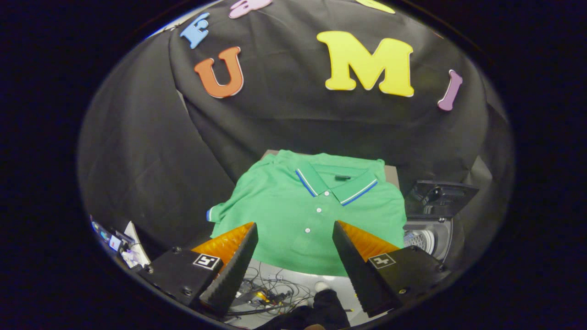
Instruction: Put the clothes into the washing machine and then close the washing machine lid.
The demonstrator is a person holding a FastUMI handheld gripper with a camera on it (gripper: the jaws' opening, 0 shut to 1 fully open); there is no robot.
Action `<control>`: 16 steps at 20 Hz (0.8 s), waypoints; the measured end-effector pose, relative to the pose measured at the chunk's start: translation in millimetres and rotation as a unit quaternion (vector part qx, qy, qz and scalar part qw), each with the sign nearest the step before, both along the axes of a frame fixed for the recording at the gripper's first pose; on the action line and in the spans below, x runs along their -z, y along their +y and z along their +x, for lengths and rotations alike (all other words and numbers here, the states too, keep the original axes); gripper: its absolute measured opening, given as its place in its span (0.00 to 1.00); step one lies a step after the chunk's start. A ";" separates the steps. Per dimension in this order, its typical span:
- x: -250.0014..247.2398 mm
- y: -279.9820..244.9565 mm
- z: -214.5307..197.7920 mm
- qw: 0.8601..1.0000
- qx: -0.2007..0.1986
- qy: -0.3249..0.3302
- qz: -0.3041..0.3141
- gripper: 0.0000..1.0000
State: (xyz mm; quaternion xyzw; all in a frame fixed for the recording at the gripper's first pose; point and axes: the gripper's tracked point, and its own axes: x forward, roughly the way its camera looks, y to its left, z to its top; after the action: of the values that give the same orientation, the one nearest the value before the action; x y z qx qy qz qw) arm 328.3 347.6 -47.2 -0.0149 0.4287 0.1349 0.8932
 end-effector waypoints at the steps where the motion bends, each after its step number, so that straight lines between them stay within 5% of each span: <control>1: 6.9 0.1 8.2 1.000 0.006 0.019 -0.005 1.00; 8: 64.5 6.4 32.9 0.983 0.056 0.173 0.006 1.00; 16: 96.1 0.2 45.5 0.967 0.071 0.215 -0.116 1.00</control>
State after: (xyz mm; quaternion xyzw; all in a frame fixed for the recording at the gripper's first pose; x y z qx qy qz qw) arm 373.7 347.8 -143.3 -0.0586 0.6234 0.0205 0.7794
